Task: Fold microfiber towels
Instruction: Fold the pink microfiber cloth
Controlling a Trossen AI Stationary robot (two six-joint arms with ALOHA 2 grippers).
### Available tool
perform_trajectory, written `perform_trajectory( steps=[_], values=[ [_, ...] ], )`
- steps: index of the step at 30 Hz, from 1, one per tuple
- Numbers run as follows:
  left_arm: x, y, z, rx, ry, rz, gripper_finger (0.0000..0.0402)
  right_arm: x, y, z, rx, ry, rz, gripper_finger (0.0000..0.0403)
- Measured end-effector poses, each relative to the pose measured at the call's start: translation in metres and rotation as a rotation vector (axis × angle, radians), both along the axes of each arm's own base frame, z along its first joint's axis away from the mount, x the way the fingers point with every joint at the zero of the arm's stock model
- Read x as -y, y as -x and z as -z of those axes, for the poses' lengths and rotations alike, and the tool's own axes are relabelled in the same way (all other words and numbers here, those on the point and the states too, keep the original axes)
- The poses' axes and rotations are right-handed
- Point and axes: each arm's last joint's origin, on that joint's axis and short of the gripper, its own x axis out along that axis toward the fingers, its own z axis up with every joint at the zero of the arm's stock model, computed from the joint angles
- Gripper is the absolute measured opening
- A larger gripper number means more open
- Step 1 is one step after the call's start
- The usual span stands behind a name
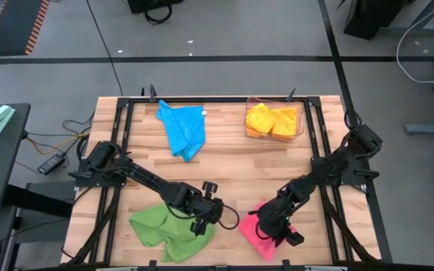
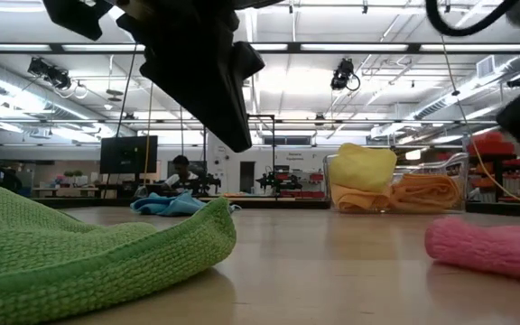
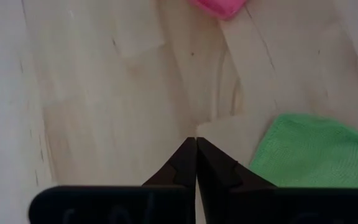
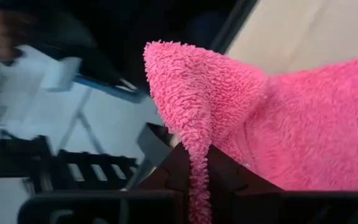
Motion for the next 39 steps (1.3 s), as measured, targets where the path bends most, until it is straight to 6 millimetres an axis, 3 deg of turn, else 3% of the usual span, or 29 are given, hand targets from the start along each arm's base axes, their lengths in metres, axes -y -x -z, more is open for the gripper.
perform_trajectory(
  steps=[8, 15, 23, 27, 35, 39],
  values=[
    [0.0, 0.0, 0.0, -0.001, -0.001, 0.001, 0.0022, 0.013, -0.016, 0.03, -0.136, -0.073, -0.015, 0.0038],
    [0.0, 0.001, 0.0, -0.006, -0.003, 0.0, 0.0028, 0.033, -0.028, 0.031, -0.123, -0.045, 0.063, 0.0038],
    [-0.002, -0.001, 0.0, -0.004, -0.003, -0.004, 0.0015, 0.032, -0.026, 0.036, -0.097, 0.03, 0.066, 0.0041],
    [-0.002, 0.0, 0.0, -0.003, -0.007, 0.004, 0.0017, 0.03, -0.025, 0.037, -0.047, 0.079, 0.062, 0.0073],
    [-0.002, 0.0, 0.0, -0.003, -0.006, 0.003, 0.0021, 0.035, -0.031, 0.034, -0.034, 0.098, 0.067, 0.0175],
    [-0.002, -0.001, 0.0, -0.002, -0.006, 0.004, 0.0014, 0.036, -0.037, 0.027, 0.002, 0.172, 0.07, 0.0201]
  ],
)
